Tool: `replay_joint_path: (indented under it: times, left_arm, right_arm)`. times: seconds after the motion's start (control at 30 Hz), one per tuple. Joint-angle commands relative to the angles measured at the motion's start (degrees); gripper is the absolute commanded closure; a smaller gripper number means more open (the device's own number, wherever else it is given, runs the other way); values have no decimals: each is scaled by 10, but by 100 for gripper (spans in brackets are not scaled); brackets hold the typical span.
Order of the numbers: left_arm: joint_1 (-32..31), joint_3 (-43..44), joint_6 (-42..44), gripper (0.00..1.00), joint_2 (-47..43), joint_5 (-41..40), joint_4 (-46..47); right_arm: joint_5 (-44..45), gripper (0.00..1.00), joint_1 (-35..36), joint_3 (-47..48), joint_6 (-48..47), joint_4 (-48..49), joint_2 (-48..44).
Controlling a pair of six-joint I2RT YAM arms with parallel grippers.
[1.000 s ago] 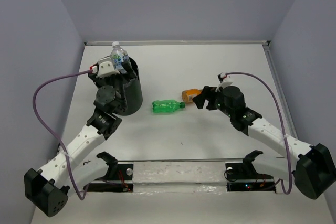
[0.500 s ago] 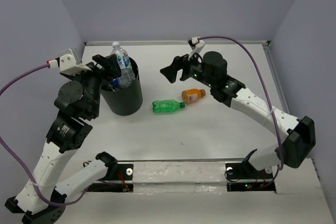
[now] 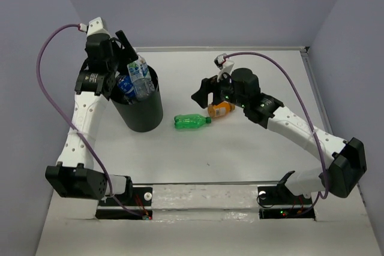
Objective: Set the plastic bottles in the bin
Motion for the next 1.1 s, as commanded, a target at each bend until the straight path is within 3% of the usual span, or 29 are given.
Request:
replay_joint_path:
  times: [0.0,0.2,0.47,0.57,0.73,0.77,0.8,0.97,1.07]
  left_arm:
    - [8,52,-18,10,11,66,-4]
    - [14,88,2,8,91,107,-34]
    - [14,148,21,9,176,88,-47]
    - [15,154,24,14,198,88,-44]
    - [15,145,26,37,198,92,-15]
    - [14,140,28,47,195,90,-9]
    - [15,139,28,47,193,87,-9]
    - [15,135,30,79,173,62,-4]
    - [14,135,28,87,159,59,2]
  right_arm:
    - [-2,14,1,-18,-13,1,-33]
    - [-20,14,1,-33,-15,8,-28]
    - [-32,13,7,-42,-15,21,-21]
    - [-37,14,7,-44,-16,24,-19]
    - [-43,14,7,-49,-10,30,-12]
    - [-45,14,7,-51,-10,33,-9]
    - [-44,14,7,-51,-10,33,-7]
    - [-42,14,7,-50,-9,35,-8]
    - [-42,14,7,-51,-8,36,-9]
